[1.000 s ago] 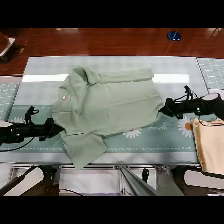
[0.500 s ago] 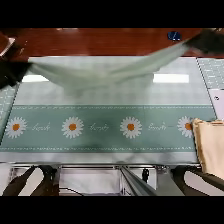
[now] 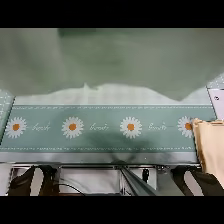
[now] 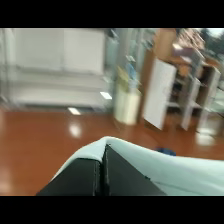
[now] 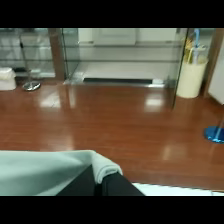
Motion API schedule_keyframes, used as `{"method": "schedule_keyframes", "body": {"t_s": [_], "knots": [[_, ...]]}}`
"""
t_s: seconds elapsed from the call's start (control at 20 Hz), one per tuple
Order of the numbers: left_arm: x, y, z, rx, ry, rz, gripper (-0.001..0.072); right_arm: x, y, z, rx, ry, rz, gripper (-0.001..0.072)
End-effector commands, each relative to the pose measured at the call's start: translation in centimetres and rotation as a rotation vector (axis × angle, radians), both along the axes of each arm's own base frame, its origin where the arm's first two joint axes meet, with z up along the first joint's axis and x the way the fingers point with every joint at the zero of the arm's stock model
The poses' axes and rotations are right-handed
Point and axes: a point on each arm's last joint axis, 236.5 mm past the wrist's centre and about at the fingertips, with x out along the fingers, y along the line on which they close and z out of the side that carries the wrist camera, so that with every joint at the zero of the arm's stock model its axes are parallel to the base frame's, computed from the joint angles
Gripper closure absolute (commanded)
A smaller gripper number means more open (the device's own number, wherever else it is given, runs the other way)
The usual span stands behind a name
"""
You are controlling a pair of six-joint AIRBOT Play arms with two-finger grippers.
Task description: Fold the shirts.
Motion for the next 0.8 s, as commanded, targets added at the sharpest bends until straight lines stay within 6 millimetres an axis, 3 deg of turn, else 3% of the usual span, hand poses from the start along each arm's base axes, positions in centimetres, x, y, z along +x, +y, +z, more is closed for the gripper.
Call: {"method": "schedule_keyframes", "body": {"t_s": [0.0,0.15,0.3,0.4,0.5,0.65,0.75], "knots": [[-7.6,0.0,3.5,0.126,-0.167,0.2,0.069,-5.9,-0.6,0.1,-0.042,-0.015,-0.083,0.0686],[-11.2,1.0,3.4,0.13,-0.195,0.321,0.0689,-7.5,-1.7,-0.9,-0.048,0.021,-0.141,0.0686],[-10.7,1.2,1.6,0.107,-0.126,0.316,0.069,-7.0,-1.7,-3.1,-0.027,0.109,-0.135,0.0686],[-7.9,2.6,-1.5,0.079,-0.021,0.312,0.0689,-5.3,-0.9,-7.1,0.011,0.242,-0.085,0.0686],[-3.2,3.9,-7.6,0.007,0.177,0.257,0.0689,-2.8,-0.6,-11.6,0.047,0.36,-0.046,0.0686],[3.3,2.5,-16.0,-0.165,0.391,0.035,0.0689,2.0,-0.2,-18.0,0.105,0.499,0.016,0.0686],[6.9,2.9,-20.9,-0.246,0.504,-0.032,0.069,5.3,0.5,-22.3,0.158,0.596,0.075,0.0686]]}}
